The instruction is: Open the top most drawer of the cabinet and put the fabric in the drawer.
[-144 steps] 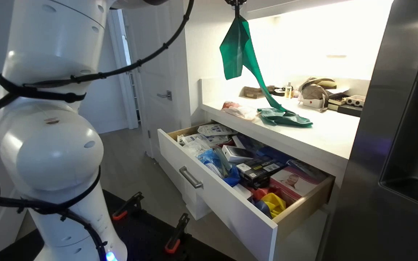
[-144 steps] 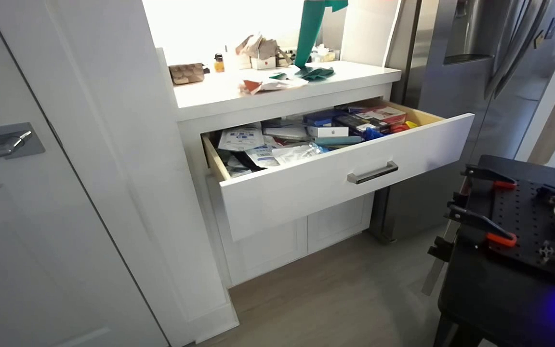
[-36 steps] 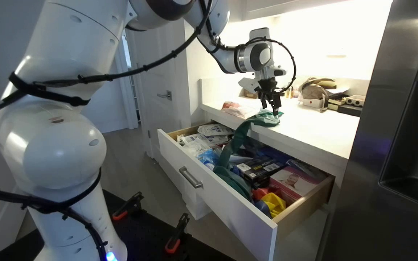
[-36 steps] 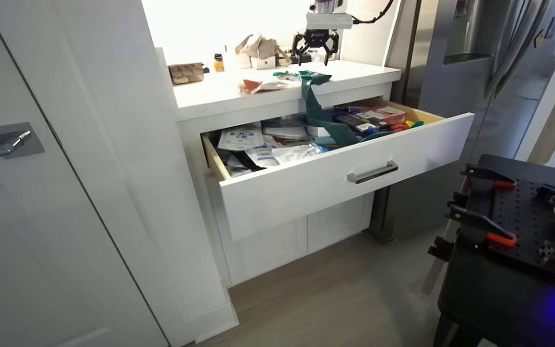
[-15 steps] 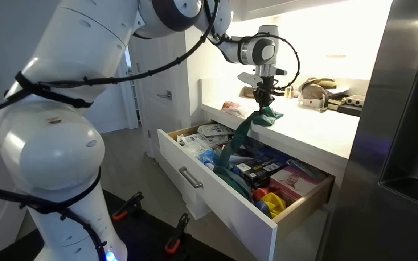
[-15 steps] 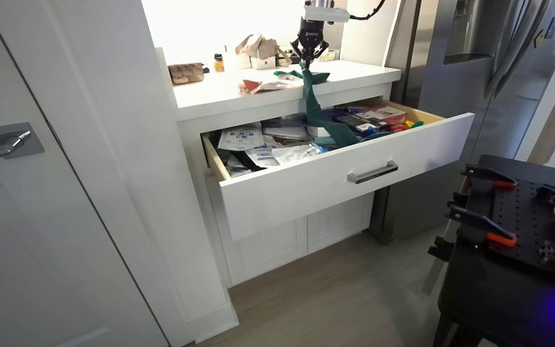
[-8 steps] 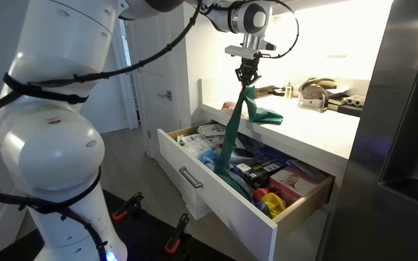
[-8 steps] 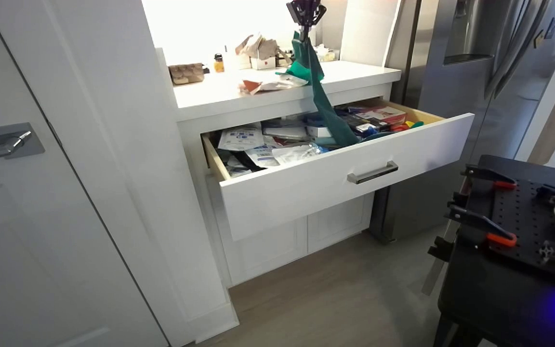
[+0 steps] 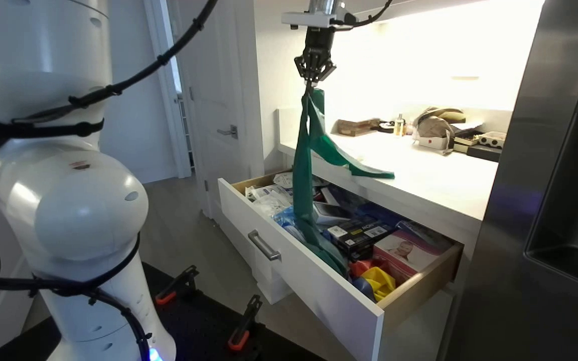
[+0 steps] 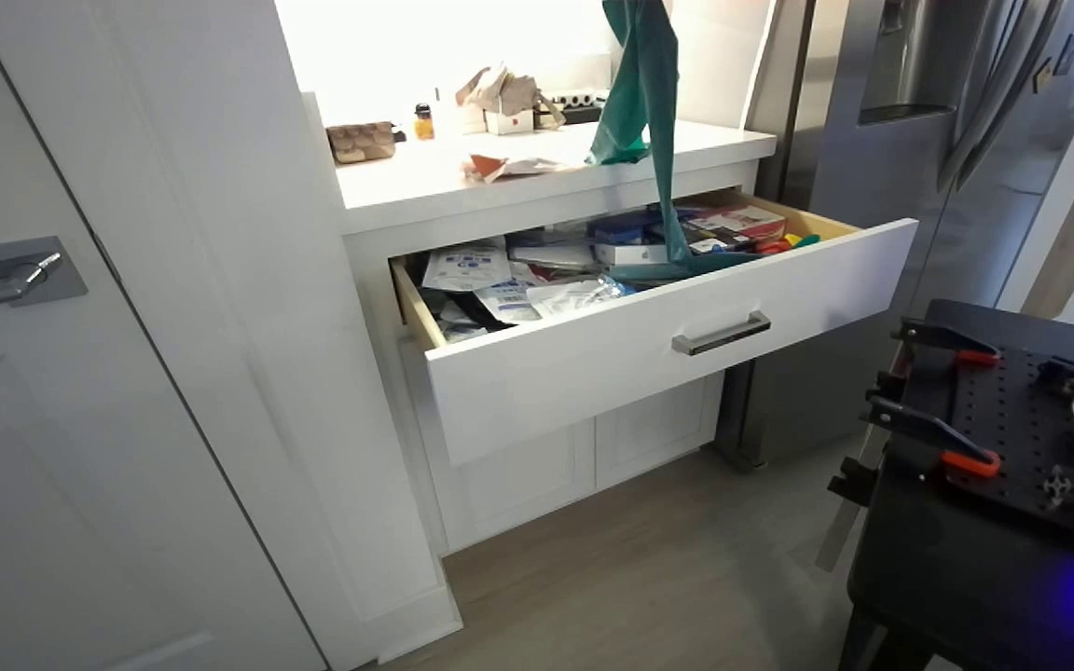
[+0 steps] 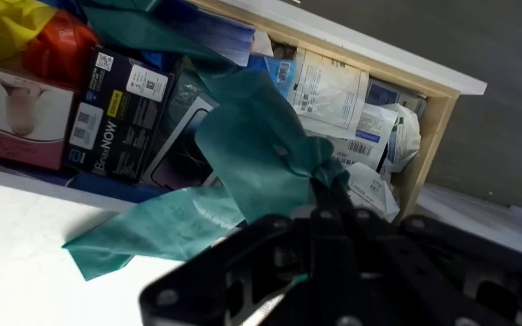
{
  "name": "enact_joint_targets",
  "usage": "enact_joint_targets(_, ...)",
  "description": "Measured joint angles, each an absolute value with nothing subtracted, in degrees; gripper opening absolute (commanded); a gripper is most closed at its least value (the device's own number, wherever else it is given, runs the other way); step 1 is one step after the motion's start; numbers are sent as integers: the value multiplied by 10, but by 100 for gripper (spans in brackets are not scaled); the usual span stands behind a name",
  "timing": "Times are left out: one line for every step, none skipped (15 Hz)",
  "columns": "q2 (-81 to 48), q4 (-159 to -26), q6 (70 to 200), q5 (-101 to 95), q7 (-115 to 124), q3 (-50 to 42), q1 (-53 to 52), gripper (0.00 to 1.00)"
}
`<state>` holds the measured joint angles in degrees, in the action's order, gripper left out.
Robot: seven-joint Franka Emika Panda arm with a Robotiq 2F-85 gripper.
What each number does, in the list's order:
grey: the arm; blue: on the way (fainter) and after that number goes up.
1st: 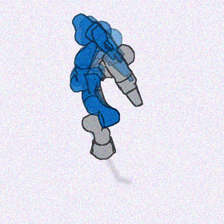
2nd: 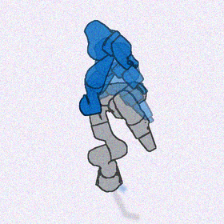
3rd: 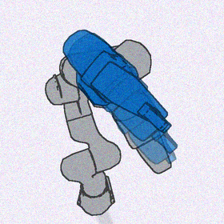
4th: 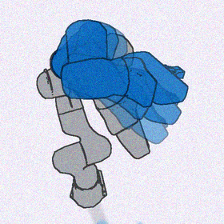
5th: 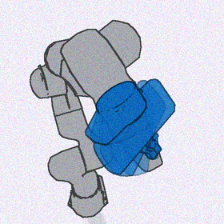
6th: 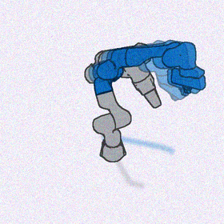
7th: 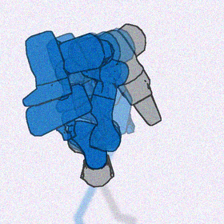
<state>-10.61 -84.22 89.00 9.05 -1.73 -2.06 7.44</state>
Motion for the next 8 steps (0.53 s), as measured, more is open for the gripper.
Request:
enact_joint_targets(-88,-853,881,89,-22,-21,74,0)
enact_joint_targets(-72,-864,875,88,-28,-23,74,0)
enact_joint_targets(-58,-874,869,88,-34,-26,74,0)
enact_joint_targets(-45,-883,865,88,-39,-29,74,0)
enact_joint_targets(-35,-890,862,87,-45,-32,75,0)
enact_joint_targets(-26,-895,862,84,-50,-35,75,0)
enact_joint_targets(-18,-900,862,78,-54,-37,75,0)
enact_joint_targets(-11,-904,862,71,-55,-38,75,0)
